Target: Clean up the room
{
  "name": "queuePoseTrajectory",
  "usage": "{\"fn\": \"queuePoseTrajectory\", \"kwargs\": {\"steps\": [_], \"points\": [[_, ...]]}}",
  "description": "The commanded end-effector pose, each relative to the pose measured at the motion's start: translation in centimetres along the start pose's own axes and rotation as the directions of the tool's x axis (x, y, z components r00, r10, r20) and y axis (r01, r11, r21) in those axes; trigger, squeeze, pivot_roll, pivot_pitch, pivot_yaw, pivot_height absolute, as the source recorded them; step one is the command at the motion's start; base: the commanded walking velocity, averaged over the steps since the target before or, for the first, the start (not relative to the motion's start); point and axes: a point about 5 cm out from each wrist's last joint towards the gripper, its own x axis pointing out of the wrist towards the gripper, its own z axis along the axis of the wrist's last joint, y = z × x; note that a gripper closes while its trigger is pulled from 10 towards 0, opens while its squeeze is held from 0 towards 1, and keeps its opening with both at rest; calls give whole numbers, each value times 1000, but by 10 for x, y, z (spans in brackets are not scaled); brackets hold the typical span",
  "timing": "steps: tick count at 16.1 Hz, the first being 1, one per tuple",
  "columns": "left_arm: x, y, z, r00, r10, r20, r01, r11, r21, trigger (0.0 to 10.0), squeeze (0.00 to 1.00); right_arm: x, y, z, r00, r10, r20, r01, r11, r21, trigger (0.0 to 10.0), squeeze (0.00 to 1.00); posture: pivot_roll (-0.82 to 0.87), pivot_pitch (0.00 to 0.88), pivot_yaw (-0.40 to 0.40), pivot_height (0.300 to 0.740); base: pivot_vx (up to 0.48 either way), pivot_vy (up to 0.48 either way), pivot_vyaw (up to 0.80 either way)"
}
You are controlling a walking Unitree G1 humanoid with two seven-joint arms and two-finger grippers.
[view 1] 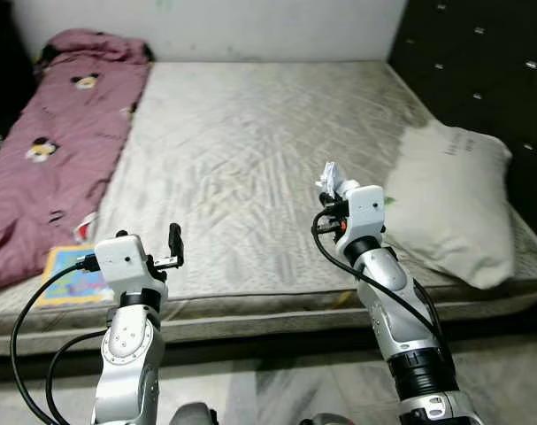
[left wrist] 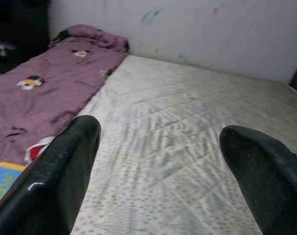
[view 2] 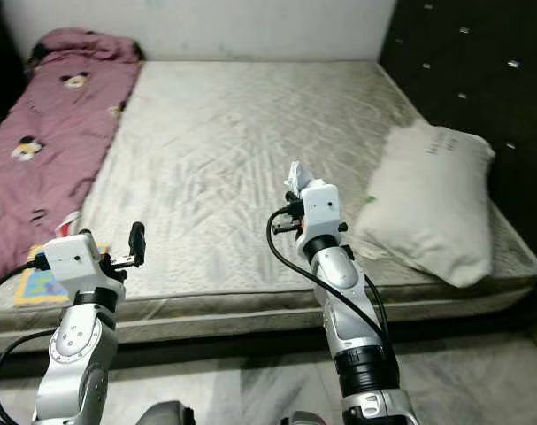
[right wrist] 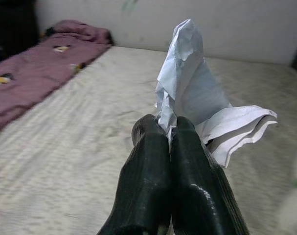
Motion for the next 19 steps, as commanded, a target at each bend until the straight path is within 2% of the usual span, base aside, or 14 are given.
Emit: {"fn": "queuePoseTrajectory", "kwargs": {"steps": [1,3,7,19], "points": [[0,3,5,1000,8,20,-8,1000,0,10000,0,1,5,0,1000,24,-7,-24,999,24,10000,0,-41,11,-24,740,0,480,0],[0,4,6,999,30,31,-30,1000,1,10000,0,0,6,-1,999,32,-7,-32,999,36,10000,0,-42,13,-23,740,0,471,0],[-1,-1,9,998,-31,49,32,999,-12,10000,0,1,6,-3,999,41,-15,-41,999,27,10000,0,-41,7,-25,740,0,0,0],[2,-2,12,996,-59,60,60,998,-12,10000,0,5,12,-1,998,66,-3,-66,998,24,10000,0,-42,1,-19,740,323,0,0]]}}
